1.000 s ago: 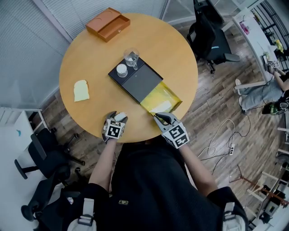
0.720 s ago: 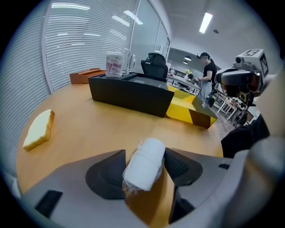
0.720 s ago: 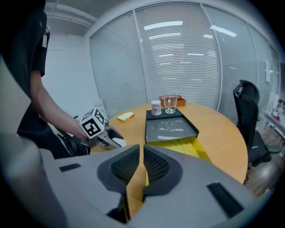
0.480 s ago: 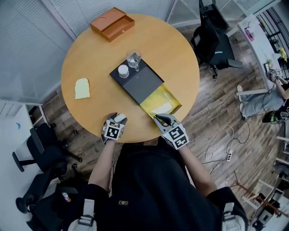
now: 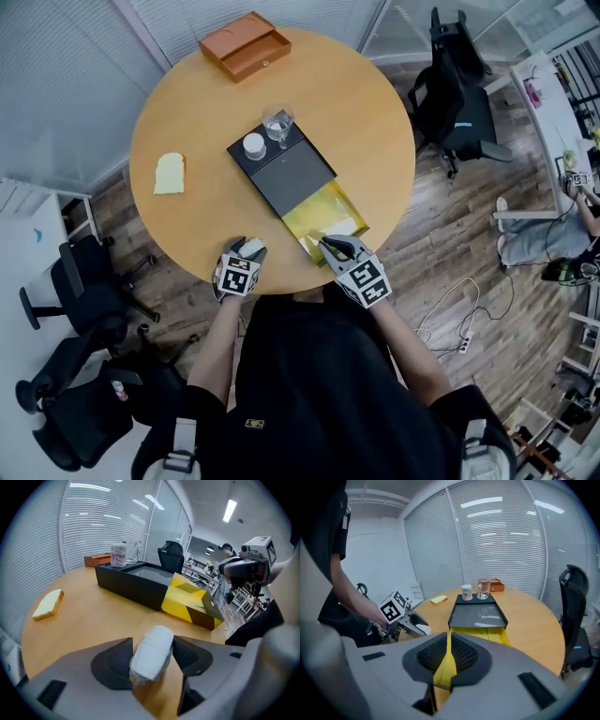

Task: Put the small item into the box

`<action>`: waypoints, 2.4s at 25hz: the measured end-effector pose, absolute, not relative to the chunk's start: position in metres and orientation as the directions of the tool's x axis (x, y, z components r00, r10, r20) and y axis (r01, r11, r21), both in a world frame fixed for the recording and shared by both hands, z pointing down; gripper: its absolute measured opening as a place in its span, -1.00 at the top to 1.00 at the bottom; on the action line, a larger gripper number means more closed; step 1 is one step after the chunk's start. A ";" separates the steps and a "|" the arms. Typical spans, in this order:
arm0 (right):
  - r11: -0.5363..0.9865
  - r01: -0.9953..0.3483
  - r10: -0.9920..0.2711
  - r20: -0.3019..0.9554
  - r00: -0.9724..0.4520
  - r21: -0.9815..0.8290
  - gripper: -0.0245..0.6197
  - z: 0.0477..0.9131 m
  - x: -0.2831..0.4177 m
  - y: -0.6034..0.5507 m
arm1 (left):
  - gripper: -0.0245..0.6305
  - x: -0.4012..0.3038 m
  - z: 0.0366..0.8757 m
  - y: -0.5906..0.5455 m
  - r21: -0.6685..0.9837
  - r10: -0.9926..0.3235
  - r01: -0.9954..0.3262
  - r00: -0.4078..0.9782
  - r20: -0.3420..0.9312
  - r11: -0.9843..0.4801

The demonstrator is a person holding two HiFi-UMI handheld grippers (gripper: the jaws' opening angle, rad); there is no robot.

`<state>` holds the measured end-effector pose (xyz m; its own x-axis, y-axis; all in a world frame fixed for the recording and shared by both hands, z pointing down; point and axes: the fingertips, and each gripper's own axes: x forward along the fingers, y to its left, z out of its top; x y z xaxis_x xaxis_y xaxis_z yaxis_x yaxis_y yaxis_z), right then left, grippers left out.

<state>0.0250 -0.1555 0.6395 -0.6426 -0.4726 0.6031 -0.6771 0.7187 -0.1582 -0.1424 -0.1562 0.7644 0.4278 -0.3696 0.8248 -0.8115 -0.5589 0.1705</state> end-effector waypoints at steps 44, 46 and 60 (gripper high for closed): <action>0.669 -0.713 -0.451 0.647 -0.614 -0.210 0.85 0.667 0.165 -0.150 | 0.11 0.063 0.724 -0.199 0.135 -0.298 -0.652 0.507 0.809 -0.746; 0.663 -0.719 -0.453 0.655 -0.605 -0.207 0.85 0.668 0.169 -0.146 | 0.11 0.068 0.727 -0.198 0.138 -0.280 -0.642 0.505 0.816 -0.755; 0.646 -0.736 -0.453 0.675 -0.583 -0.202 0.85 0.672 0.175 -0.122 | 0.10 0.075 0.764 -0.193 0.087 -0.187 -0.578 0.399 0.898 -0.811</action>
